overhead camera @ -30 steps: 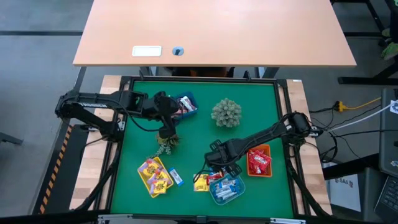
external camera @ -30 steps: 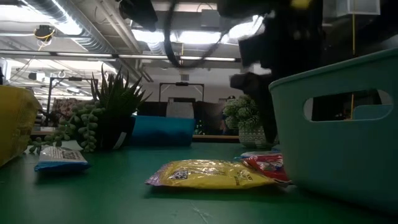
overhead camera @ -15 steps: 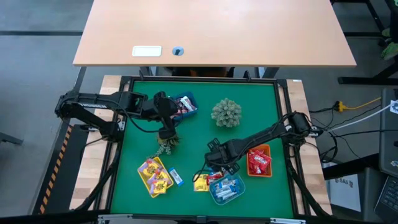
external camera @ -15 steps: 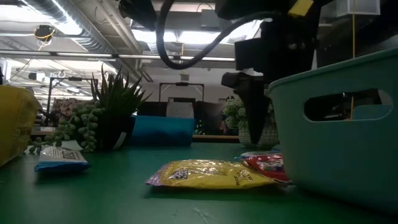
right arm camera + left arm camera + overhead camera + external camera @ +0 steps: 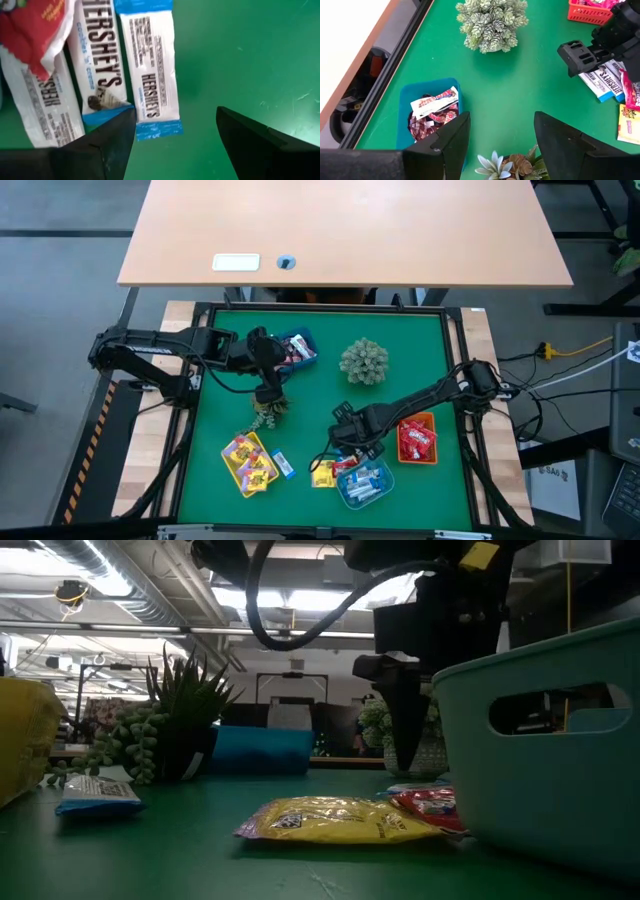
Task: Sort candy
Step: Put the white and blue chocolate bar into the blue bin
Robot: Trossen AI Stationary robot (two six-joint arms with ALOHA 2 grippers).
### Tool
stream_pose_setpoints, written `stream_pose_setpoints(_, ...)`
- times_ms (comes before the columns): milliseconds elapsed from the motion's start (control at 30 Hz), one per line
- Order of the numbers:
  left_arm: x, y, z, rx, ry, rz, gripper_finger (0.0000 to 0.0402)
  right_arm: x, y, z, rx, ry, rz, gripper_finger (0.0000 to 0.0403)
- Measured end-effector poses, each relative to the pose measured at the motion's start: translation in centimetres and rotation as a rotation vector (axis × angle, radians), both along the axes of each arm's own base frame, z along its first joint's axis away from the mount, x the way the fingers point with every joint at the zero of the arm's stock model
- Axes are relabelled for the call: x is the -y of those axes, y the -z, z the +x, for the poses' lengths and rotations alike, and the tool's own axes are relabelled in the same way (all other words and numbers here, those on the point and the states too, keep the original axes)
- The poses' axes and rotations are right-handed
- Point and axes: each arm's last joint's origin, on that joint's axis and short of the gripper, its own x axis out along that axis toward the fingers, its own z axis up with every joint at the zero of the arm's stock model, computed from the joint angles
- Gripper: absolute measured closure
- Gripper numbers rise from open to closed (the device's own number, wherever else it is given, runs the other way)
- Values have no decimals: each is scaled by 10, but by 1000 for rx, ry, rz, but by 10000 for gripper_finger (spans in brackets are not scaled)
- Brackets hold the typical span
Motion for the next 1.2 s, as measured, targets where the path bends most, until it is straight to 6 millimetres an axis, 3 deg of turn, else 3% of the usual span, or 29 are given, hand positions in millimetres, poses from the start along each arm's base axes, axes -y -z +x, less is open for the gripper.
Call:
stream_pose_setpoints(633, 0, 0, 0, -1, 1, 1, 195, -2, 0, 4, 15, -10, 97, 127)
stream_pose_setpoints(900, 0, 0, 0, -1, 1, 1, 195, -3, 13, 9, 10, -1, 70, 127)
stream_pose_setpoints(1200, 0, 0, 0, -1, 1, 2, 195, -3, 13, 8, 2, -2, 73, 127)
